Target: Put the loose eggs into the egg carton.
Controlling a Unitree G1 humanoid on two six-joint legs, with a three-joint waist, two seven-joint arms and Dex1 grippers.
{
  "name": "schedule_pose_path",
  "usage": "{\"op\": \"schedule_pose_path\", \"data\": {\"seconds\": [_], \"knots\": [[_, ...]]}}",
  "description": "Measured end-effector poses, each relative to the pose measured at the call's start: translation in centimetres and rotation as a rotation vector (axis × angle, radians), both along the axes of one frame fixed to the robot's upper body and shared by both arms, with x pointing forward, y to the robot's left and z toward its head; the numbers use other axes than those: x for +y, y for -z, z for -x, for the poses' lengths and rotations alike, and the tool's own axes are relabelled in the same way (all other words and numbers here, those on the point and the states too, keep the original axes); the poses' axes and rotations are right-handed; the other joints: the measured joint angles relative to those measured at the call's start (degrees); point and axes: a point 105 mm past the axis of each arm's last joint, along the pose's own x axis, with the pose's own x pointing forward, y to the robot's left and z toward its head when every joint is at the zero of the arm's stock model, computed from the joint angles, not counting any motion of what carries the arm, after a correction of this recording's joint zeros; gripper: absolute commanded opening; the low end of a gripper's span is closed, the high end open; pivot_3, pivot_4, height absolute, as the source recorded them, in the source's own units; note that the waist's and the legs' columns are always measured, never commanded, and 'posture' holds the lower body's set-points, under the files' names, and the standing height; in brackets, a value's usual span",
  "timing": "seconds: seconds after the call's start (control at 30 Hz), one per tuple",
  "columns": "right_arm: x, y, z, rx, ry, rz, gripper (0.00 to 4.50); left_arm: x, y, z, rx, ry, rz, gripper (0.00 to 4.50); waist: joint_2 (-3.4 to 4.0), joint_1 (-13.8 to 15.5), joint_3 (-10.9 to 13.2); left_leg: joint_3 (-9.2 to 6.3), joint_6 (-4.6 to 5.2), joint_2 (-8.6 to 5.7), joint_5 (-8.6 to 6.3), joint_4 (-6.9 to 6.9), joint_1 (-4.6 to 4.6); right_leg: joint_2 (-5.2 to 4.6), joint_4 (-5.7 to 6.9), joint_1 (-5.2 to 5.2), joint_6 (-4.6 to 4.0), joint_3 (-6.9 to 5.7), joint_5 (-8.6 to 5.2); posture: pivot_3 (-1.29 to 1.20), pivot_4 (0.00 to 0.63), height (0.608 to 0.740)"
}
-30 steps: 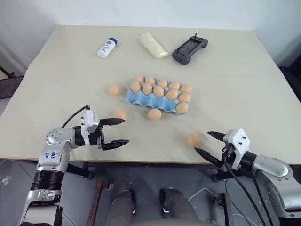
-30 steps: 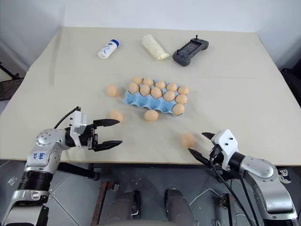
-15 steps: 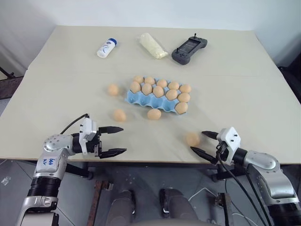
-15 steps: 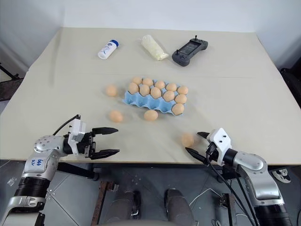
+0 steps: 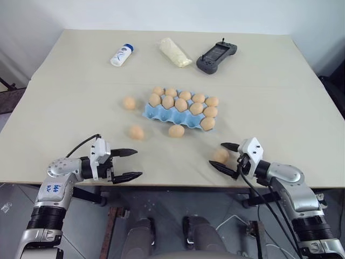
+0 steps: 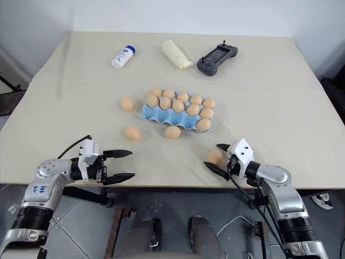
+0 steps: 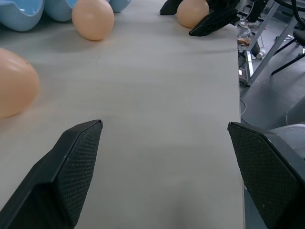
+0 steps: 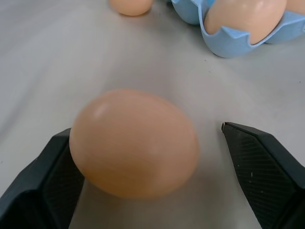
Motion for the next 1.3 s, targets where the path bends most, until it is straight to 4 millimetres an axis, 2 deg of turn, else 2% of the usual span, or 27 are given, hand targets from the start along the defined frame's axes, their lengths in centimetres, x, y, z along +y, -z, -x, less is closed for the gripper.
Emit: {"op": "schedule_pose_path", "data": {"seconds": [0.17, 0.27, 0.37, 0.53, 0.63, 0.7, 0.9, 1.07, 1.3], "knots": [[0.5, 0.0, 0.0, -0.003, -0.011, -0.017, 2.2, 0.1, 0.0, 0.0, -0.016, -0.01, -0.002, 4.5, 0.0, 0.0, 0.0, 0.0, -0.02, -0.01, -0.01, -0.02, 0.0, -0.03, -0.02, 0.0, 0.0, 0.0, 0.0, 0.0, 0.15, 0.74], [0.6, -0.1, -0.1, -0.008, -0.011, -0.018, 1.81, 0.2, -0.1, 0.0, -0.024, -0.019, -0.002, 4.5, 0.0, 0.0, 0.0, 0.0, -0.02, -0.01, -0.01, -0.03, -0.02, -0.04, -0.03, -0.02, -0.01, -0.01, 0.0, 0.0, 0.15, 0.74], [0.9, -1.6, -1.0, -0.053, -0.003, -0.035, 1.69, 0.4, -0.3, 0.0, -0.041, -0.029, -0.001, 4.5, 0.01, -0.3, 0.0, 0.0, -0.06, -0.02, -0.03, -0.04, -0.03, -0.06, -0.03, -0.04, -0.01, -0.01, 0.0, 0.0, 0.15, 0.74], [2.9, -9.3, -3.8, -0.242, -0.014, -0.119, 1.64, 0.7, -0.8, -0.1, -0.075, -0.065, 0.004, 4.5, 0.01, -1.3, 0.0, 0.0, -0.16, -0.01, -0.08, -0.08, -0.03, -0.06, -0.01, -0.08, -0.02, -0.05, -0.01, 0.0, 0.15, 0.74], [4.6, -11.9, -5.5, -0.276, -0.028, -0.136, 1.64, 0.9, -0.9, -0.2, -0.091, -0.093, 0.009, 4.5, 0.01, -1.4, 0.0, 0.0, -0.07, -0.01, -0.02, -0.13, -0.04, -0.06, -0.04, -0.11, -0.04, -0.07, -0.02, 0.0, 0.15, 0.74], [5.9, -12.3, -6.4, -0.261, -0.041, -0.146, 1.64, 0.9, -1.0, -0.3, -0.099, -0.108, 0.014, 4.5, 0.01, -1.3, 0.0, 0.0, -0.07, -0.01, -0.02, -0.17, -0.09, -0.06, -0.08, -0.14, -0.04, -0.1, -0.02, 0.0, 0.15, 0.74], [9.6, -10.8, -8.3, -0.182, -0.091, -0.118, 1.64, 1.1, -1.3, -0.3, -0.126, -0.153, 0.026, 4.5, 0.01, -1.2, 0.0, 0.03, -0.06, -0.04, -0.02, -0.2, -0.2, -0.08, -0.08, -0.23, -0.03, -0.15, -0.02, 0.0, 0.15, 0.74], [10.2, -10.1, -9.2, -0.149, -0.104, -0.097, 1.64, 1.3, -1.0, -0.2, -0.123, -0.188, 0.032, 4.5, 0.01, -1.3, 0.0, 0.04, -0.05, -0.05, -0.03, -0.17, -0.21, -0.09, -0.07, -0.22, -0.03, -0.16, -0.02, 0.0, 0.15, 0.74], [10.0, -8.7, -9.7, -0.111, -0.101, -0.052, 4.04, 1.2, -1.1, 0.2, -0.133, -0.203, 0.036, 4.5, 0.01, -1.4, 0.0, 0.04, -0.05, -0.04, -0.02, -0.17, -0.19, -0.08, -0.03, -0.22, -0.03, -0.16, -0.02, 0.0, 0.15, 0.74]]}}
